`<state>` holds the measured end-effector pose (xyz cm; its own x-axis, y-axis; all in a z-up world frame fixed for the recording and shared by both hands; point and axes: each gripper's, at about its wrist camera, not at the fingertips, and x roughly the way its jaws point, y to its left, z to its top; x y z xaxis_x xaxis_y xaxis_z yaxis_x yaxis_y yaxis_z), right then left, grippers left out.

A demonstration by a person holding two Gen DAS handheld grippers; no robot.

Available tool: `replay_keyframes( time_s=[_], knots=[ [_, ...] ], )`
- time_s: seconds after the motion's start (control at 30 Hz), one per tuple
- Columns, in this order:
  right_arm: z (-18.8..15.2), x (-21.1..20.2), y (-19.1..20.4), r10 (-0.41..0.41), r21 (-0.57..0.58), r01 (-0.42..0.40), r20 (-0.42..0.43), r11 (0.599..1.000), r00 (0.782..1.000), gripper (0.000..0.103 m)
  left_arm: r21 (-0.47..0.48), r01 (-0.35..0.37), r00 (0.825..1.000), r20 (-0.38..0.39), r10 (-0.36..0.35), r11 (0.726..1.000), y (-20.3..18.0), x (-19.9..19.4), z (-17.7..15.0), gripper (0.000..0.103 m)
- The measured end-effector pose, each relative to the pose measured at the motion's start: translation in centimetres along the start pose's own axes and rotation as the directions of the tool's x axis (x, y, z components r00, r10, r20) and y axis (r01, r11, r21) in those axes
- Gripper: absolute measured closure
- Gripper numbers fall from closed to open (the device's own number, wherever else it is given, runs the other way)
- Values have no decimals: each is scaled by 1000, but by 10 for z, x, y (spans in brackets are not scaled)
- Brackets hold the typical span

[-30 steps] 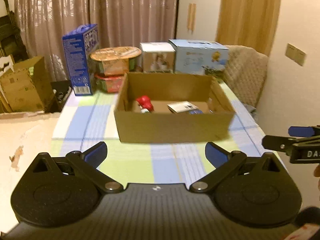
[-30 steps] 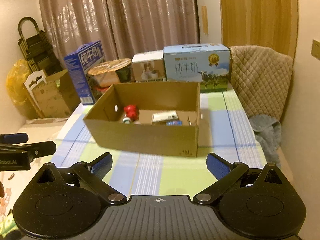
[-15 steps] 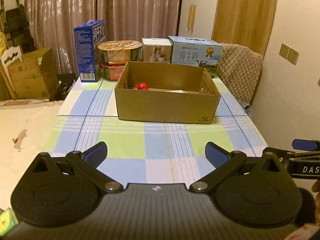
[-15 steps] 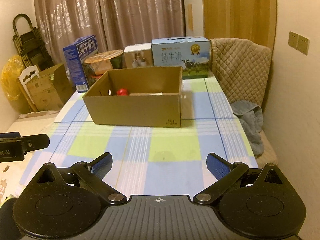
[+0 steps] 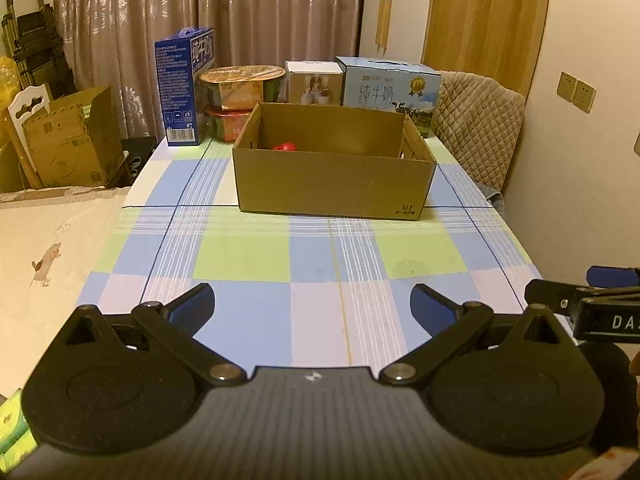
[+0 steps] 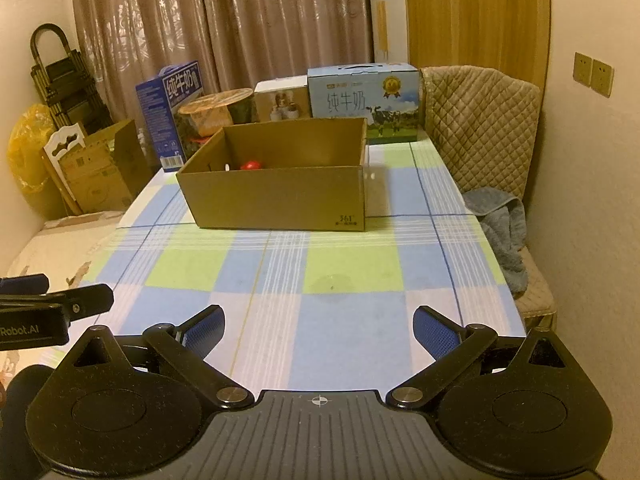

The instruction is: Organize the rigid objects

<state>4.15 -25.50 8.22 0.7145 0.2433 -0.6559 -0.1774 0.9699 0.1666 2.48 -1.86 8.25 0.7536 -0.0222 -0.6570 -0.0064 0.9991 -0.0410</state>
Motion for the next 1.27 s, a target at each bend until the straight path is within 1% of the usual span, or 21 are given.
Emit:
replay_keyframes(
  time_s=[0.3, 0.83, 1.07, 1.27],
  knots=[
    [1, 2, -2, 1, 3, -1, -6, 1000, 1000, 5, -13, -7, 1000, -1, 7, 1000, 2, 4, 0, 1],
    [3, 5, -1, -2, -1, 2, -5, 1000, 1000, 5, -2, -4, 1000, -9, 4, 1000, -1, 7, -2, 1],
    [2, 5, -1, -2, -1, 2, -5, 1000, 1000, 5, 0, 6, 1000, -24, -6, 1000, -2, 9, -5, 1],
    [2, 5, -1, -5, 3, 5, -6, 1000, 1000, 5, -14, 23, 1000, 8, -23, 1000, -1, 4, -3, 1]
  ],
)
